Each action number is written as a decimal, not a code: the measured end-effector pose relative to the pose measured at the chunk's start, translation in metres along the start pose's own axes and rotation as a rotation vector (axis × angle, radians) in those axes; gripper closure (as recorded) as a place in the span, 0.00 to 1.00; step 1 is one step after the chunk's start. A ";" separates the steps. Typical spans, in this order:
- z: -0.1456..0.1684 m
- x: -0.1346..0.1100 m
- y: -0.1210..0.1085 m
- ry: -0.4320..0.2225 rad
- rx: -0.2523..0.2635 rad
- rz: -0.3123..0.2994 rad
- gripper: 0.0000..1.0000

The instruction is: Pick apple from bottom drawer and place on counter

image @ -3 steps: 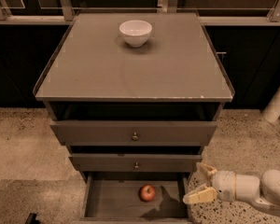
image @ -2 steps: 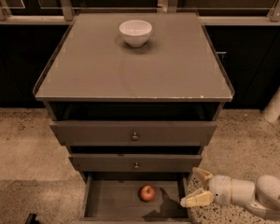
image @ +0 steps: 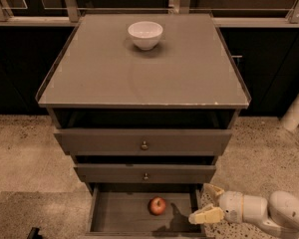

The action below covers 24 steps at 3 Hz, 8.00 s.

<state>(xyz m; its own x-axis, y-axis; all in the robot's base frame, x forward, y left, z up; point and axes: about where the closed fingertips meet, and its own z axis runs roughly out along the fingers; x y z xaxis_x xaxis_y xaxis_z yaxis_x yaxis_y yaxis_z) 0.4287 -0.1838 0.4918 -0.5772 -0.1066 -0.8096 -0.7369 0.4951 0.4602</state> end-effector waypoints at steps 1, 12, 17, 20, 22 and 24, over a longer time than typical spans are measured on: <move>0.017 0.047 -0.019 -0.014 0.066 -0.002 0.00; 0.262 0.174 -0.166 -0.108 0.135 -0.039 0.00; 0.292 0.187 -0.181 -0.058 0.191 -0.074 0.43; 0.295 0.183 -0.175 -0.066 0.139 -0.052 1.00; 0.217 0.130 -0.132 -0.043 0.108 -0.070 1.00; 0.114 0.098 -0.045 0.021 0.115 -0.063 1.00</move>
Offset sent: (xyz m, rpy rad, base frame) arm -0.0087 -0.0020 -0.2111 -0.0344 0.0125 -0.1972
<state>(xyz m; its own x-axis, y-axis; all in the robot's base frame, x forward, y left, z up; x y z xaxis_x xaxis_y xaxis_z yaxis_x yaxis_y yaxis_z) 0.4455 -0.1184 0.3498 -0.5391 -0.1578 -0.8273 -0.7272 0.5827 0.3628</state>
